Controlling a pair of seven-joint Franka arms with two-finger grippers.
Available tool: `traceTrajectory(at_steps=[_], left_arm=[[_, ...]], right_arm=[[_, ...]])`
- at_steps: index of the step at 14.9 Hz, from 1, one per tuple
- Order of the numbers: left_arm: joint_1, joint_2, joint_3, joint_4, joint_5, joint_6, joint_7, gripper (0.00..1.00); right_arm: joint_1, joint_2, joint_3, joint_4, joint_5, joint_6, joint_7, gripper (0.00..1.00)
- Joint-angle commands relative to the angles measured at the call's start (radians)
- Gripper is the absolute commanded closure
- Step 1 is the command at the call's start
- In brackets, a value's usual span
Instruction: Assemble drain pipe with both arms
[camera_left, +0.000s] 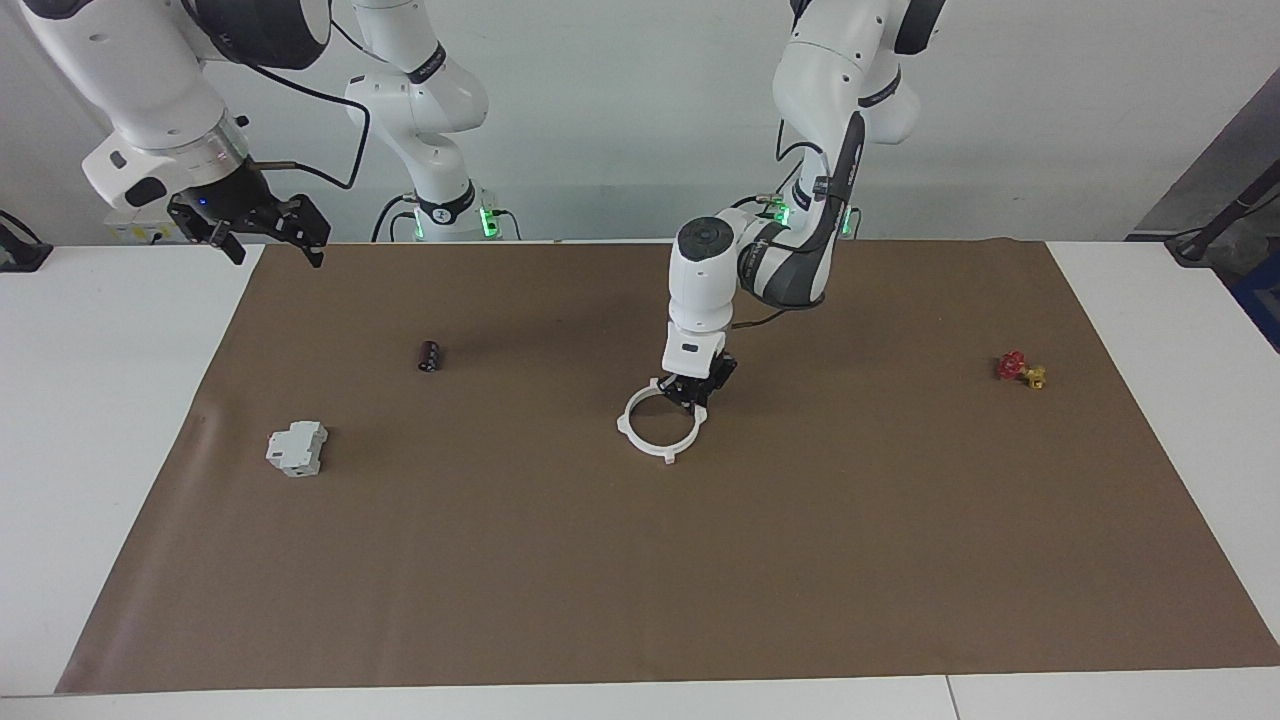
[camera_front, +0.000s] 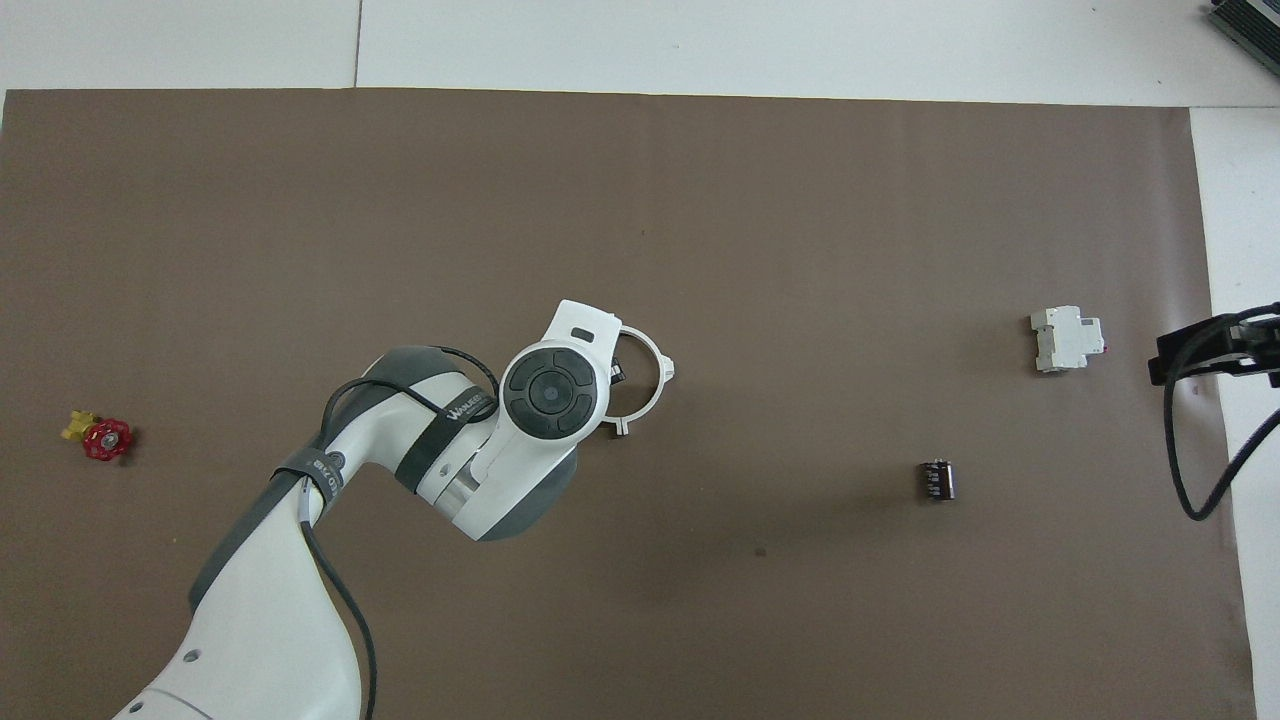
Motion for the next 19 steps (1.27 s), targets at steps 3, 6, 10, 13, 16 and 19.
traceTrajectory(at_steps=[3,6,10,13,16,19], left_arm=[[-0.013,-0.008,0.016,-0.009,0.021,-0.030,-0.007,0.00],[0.019,-0.093,0.017,0.028,0.023,-0.200,0.052,0.00],[0.164,-0.296,0.013,0.036,0.006,-0.458,0.423,0.00],[0.284,-0.379,0.020,0.065,-0.053,-0.566,0.647,0.00],[0.458,-0.462,0.022,0.065,-0.118,-0.624,0.944,0.00],[0.600,-0.495,0.023,0.066,-0.121,-0.656,1.239,0.00]], right_arm=[[0.009,-0.028,-0.007,-0.033,0.006,0.025,-0.017,0.00],[0.009,-0.028,-0.007,-0.033,0.006,0.025,-0.017,0.00],[0.009,-0.028,-0.007,-0.033,0.006,0.025,-0.017,0.00],[0.009,-0.028,-0.007,-0.033,0.006,0.025,-0.017,0.00],[0.009,-0.028,-0.007,-0.033,0.006,0.025,-0.017,0.00],[0.009,-0.028,-0.007,-0.033,0.006,0.025,-0.017,0.00]])
